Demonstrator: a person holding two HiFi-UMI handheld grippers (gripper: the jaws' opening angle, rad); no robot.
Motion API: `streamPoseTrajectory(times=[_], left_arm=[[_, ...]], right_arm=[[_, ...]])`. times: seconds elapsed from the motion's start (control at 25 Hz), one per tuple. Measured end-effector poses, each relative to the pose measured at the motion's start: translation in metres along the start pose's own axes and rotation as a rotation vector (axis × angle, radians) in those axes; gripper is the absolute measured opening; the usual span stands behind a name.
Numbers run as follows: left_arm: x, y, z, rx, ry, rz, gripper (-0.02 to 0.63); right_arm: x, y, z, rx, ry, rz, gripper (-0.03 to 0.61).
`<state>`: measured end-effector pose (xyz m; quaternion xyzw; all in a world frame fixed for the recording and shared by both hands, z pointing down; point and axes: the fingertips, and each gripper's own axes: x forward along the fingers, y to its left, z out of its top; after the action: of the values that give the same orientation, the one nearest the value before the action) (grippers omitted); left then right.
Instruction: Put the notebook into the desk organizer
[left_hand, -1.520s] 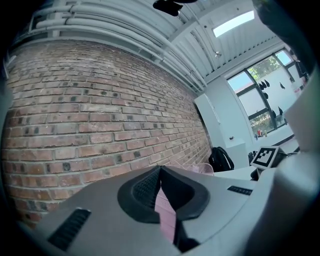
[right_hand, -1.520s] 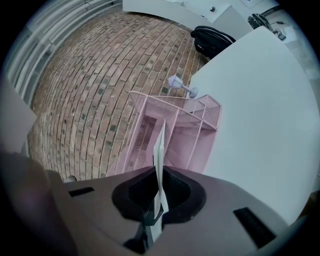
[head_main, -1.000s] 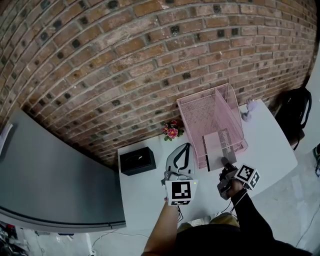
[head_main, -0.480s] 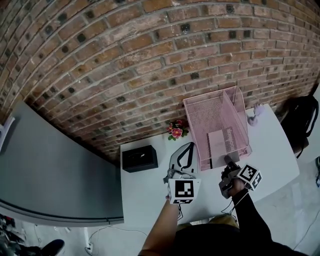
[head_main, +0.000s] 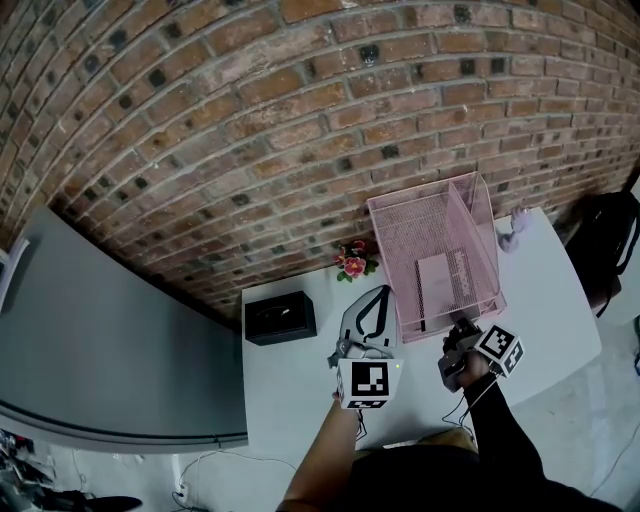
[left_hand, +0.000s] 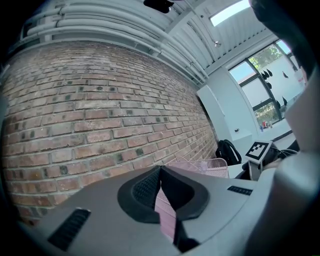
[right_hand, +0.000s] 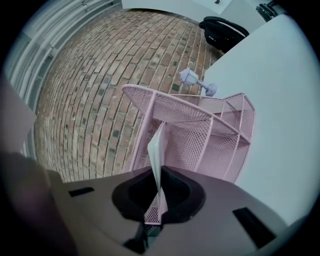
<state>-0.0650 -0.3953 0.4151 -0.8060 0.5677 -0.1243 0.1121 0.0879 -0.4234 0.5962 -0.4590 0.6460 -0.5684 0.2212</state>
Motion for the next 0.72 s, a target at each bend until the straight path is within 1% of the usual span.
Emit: streamPoseTrajectory(times=[0.16, 0.36, 0.44, 0.48, 0.52, 0.6, 0.72], left_arm=[[0.001, 0.001, -0.001, -0.022, -0.002, 0.004, 0.015], [0.0, 0.004, -0.004, -0.023, 0.008, 0.013, 0.015], [-0.001, 0.005, -0.004, -0.022, 0.009, 0.014, 0.015], [-0.001, 0.005, -0.005, -0.021, 0.009, 0.013, 0.015], [-0.001, 0.004, -0.005, -0.02, 0.009, 0.012, 0.015], [-0.002, 0.004, -0.005, -0.019, 0.009, 0.01, 0.015], [-0.001, 0.004, -0.004, -0.02, 0.006, 0.011, 0.015]], right_arm=[[0.005, 0.001, 0.004, 0.009, -0.007, 0.004, 0.028], [0.008, -0.003, 0.006, 0.038, -0.011, -0.004, 0.028], [0.009, -0.005, 0.006, 0.042, -0.016, -0.023, 0.028], [0.009, -0.006, 0.007, 0.036, -0.018, -0.039, 0.034], [0.008, -0.008, 0.007, 0.023, -0.016, -0.055, 0.054], [0.008, -0.01, 0.005, -0.014, 0.003, -0.07, 0.109], [0.007, -0.009, 0.002, -0.066, 0.029, -0.092, 0.121]])
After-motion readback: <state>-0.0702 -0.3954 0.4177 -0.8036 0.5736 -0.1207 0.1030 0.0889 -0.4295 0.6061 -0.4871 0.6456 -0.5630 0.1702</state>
